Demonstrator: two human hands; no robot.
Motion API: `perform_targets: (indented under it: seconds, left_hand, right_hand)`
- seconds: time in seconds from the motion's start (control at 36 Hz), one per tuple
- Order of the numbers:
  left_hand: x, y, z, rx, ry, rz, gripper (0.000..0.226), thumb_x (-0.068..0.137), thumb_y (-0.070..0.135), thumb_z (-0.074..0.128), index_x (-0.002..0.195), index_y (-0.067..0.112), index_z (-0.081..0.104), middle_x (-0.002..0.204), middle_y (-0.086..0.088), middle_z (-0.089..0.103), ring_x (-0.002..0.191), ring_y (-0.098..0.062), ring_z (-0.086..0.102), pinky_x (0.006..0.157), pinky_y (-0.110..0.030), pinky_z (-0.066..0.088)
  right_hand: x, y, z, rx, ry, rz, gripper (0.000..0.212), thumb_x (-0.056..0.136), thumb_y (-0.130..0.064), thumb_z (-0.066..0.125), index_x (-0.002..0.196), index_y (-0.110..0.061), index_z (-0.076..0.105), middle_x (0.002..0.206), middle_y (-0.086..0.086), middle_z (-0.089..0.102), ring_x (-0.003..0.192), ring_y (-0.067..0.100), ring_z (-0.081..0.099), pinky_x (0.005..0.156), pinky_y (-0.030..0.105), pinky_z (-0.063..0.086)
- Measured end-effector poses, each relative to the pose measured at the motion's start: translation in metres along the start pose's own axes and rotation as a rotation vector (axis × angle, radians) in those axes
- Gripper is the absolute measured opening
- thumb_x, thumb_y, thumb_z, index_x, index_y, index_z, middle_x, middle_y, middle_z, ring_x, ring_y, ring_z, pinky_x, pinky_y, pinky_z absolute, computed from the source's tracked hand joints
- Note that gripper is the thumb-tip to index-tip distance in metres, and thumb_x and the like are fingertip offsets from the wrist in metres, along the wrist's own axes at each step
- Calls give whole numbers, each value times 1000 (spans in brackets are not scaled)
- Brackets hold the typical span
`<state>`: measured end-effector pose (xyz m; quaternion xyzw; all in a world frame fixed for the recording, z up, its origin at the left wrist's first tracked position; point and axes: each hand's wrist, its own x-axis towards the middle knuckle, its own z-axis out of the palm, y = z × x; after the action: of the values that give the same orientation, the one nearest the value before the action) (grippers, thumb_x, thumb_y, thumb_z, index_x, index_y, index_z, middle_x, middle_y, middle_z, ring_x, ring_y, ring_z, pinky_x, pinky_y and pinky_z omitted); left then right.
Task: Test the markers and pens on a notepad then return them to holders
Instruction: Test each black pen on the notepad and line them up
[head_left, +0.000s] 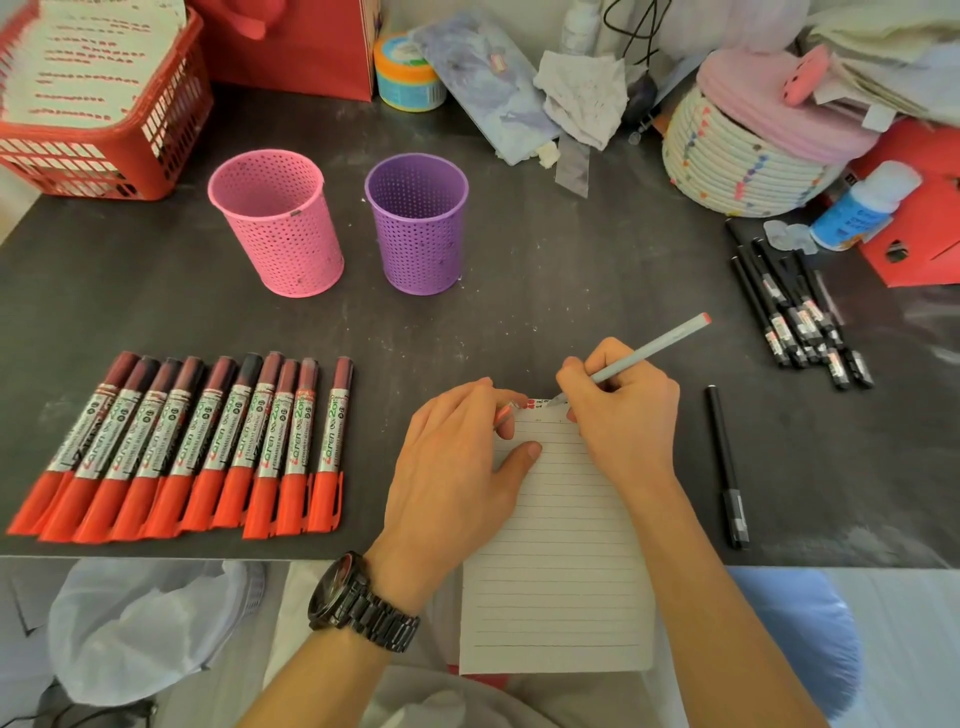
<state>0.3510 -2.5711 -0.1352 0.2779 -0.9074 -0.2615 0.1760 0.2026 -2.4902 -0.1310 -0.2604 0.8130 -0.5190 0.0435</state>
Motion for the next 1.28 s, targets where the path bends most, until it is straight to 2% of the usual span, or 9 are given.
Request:
perform_targets:
  seconds: [0.31, 0.47, 0.61, 0.72, 0.81, 0.94, 1.08, 1.19, 1.28]
  left_hand:
    - [-1, 0, -1, -13, 5, 8, 34, 86, 51, 60, 82, 39, 29, 122, 30, 55, 129, 1, 39, 97, -9, 16]
    - [-2, 0, -2, -5, -17, 6, 34, 86, 51, 60, 84, 44, 27, 119, 28, 55, 131, 3, 37, 101, -12, 16]
    - [0, -2, -3, 0, -37, 14, 26, 88, 47, 62, 89, 42, 36, 110, 29, 52, 129, 3, 38, 101, -1, 3]
    - [6, 0, -4, 22, -79, 12, 34, 88, 48, 60, 82, 41, 27, 118, 30, 53, 121, 4, 36, 97, -8, 14]
    - [13, 2, -8, -19, -48, 31, 29, 88, 53, 55, 81, 38, 31, 115, 31, 53, 117, 9, 36, 93, -6, 22]
    - [32, 11, -17, -208, 101, 46, 21, 96, 50, 36, 80, 37, 41, 85, 18, 51, 89, -8, 49, 71, -22, 39]
    - [40, 13, -12, -319, 103, 54, 29, 99, 48, 29, 96, 38, 56, 92, 18, 54, 92, -10, 57, 75, -21, 44]
    - [40, 9, -4, -265, 75, 43, 38, 99, 51, 32, 122, 37, 60, 97, 26, 51, 92, -3, 57, 75, -8, 39]
    - [42, 6, -3, -265, 55, 2, 34, 99, 41, 47, 131, 36, 57, 97, 26, 50, 90, 0, 55, 73, -6, 39]
  right_hand:
    - [0, 0, 0, -25, 7, 2, 29, 88, -22, 65, 65, -18, 48, 54, 5, 59, 51, 13, 60, 51, 11, 45]
    - [0, -3, -1, -22, 12, -7, 31, 91, -22, 64, 66, -19, 45, 54, 10, 57, 56, 27, 59, 51, 24, 46]
    - [2, -11, -11, 195, 73, 106, 40, 94, -46, 65, 63, -26, 50, 48, -2, 57, 44, 8, 55, 50, 16, 45]
    - [4, -13, -16, 294, 90, 118, 36, 95, -52, 61, 70, -27, 57, 52, -2, 58, 48, 8, 54, 52, 16, 47]
    - [3, -14, -17, 342, 80, 114, 34, 96, -53, 60, 73, -27, 60, 54, -1, 59, 49, 10, 55, 50, 18, 46]
    - [3, -17, -21, 643, 12, 161, 31, 91, -45, 55, 80, -19, 68, 64, 9, 64, 49, 20, 54, 45, 24, 41]
    - [5, -12, -25, 781, -36, 192, 20, 87, -22, 48, 85, -14, 66, 72, 16, 67, 49, 22, 53, 45, 24, 40]
    - [5, -12, -23, 774, -8, 199, 17, 87, -21, 50, 76, -21, 62, 69, 20, 66, 46, 22, 51, 43, 25, 39]
    - [5, -13, -24, 768, -14, 203, 18, 87, -24, 52, 73, -22, 63, 67, 21, 66, 45, 21, 50, 43, 24, 39]
